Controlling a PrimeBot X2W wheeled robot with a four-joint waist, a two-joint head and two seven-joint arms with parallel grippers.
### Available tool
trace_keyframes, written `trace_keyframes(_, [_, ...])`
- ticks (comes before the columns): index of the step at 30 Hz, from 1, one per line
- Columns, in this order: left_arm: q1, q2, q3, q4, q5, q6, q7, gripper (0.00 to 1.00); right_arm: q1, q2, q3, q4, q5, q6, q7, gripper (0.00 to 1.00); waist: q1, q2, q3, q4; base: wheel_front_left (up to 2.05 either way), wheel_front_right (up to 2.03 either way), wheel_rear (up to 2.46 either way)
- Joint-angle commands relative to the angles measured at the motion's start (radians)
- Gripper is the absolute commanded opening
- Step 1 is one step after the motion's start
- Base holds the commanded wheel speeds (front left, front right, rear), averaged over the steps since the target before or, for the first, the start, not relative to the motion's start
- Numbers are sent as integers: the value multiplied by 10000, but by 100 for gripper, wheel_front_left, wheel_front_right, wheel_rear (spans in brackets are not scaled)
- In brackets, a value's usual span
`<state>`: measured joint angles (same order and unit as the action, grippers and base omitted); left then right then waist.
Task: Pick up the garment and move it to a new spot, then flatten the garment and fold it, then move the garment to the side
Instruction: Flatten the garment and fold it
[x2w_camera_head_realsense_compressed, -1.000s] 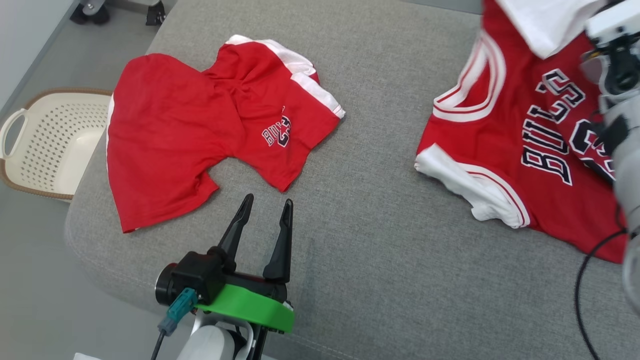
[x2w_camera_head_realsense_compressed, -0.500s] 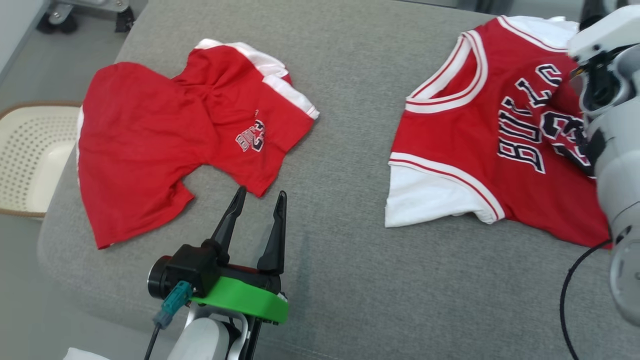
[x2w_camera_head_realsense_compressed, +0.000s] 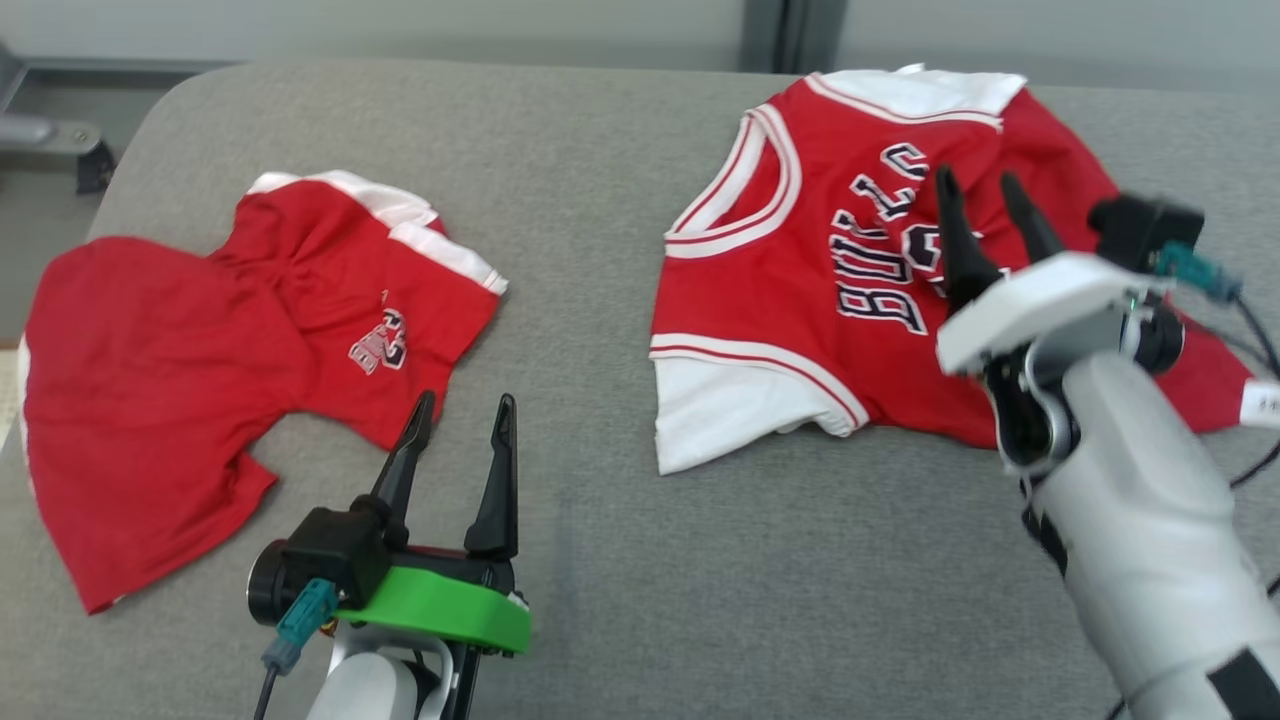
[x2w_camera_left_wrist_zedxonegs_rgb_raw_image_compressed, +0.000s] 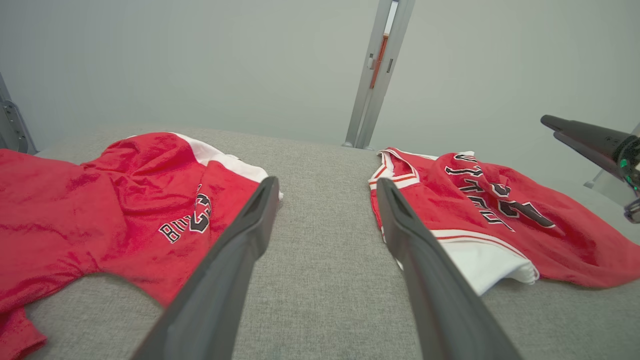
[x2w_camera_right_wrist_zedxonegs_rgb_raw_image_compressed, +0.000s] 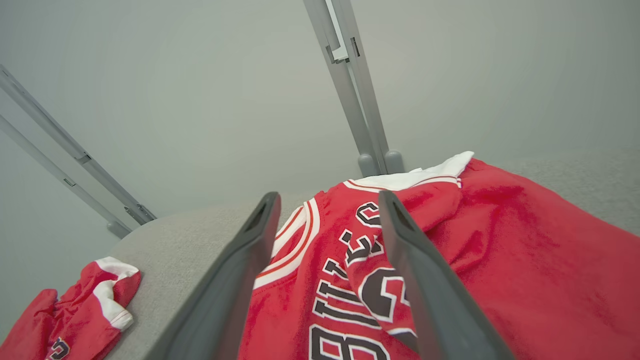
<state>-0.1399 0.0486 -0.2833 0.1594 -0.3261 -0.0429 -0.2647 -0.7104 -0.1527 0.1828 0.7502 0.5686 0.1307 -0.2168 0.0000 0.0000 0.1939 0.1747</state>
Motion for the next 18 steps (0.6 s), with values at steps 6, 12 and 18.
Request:
trace_keyframes(6, [347, 34, 250, -2, 32, 2, 6, 100, 2406, -560, 559, -2105, 46, 1, -399, 100, 0, 0, -814, -1181, 0, 0, 0])
trace_keyframes(12, [523, 34, 382, 71, -10, -33, 6, 100, 4186, -206, 21, -4162, -1201, 2, -485, 100, 0, 0, -858, -1556, 0, 0, 0])
trace_keyframes(18, [535, 34, 436, 324, 93, -126, 6, 100, 5251, 287, -459, -5260, -2581, 1, -485, 100, 0, 0, -798, -1822, 0, 0, 0])
